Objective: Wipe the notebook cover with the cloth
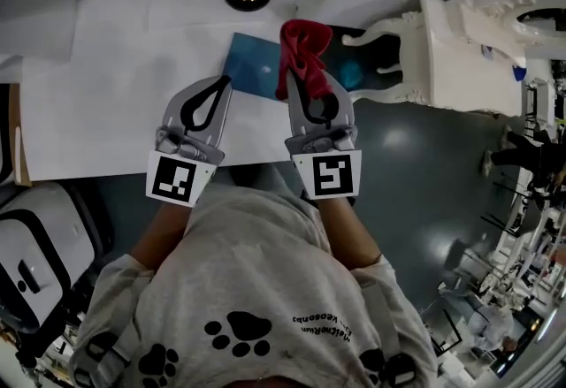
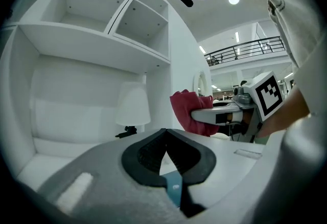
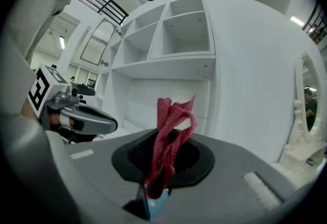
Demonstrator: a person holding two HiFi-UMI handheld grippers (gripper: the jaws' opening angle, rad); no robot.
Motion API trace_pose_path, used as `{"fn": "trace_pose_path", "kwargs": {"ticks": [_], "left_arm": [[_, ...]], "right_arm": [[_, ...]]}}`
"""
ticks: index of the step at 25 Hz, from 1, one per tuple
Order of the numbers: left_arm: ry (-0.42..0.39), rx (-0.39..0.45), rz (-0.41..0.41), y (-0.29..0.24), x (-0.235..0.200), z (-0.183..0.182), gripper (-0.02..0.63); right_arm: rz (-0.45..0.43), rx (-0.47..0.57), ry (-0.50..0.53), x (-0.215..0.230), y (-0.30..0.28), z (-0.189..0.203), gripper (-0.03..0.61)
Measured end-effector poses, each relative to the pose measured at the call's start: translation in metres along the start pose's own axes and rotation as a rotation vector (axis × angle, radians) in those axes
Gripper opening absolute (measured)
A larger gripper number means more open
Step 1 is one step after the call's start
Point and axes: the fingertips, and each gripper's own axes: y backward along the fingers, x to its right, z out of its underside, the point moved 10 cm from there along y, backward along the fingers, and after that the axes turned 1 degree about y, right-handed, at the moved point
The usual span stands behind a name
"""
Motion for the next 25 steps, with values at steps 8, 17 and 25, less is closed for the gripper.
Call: {"fn": "trace_pose_path", "kwargs": {"ticks": [8,17,25], "left_arm": [[-0.002,-0.070,-0.024,-0.020,-0.011,0.041,-0.003],[0.000,-0.134,-0.056,-0.025,-0.017,0.078,-0.003],[0.048,-0.214,-0.069,-0.031,-0.024,0.119,-0.003]], "right_arm": [[-0.130,-0.085,0.031,0.009,-0.039,0.043,0.048],[-0.335,-0.185,0.144,0.004,-0.080,0.080,0.048],[-0.501,-0.352,0.229,0.000,-0.120,0.111,0.048]]}}
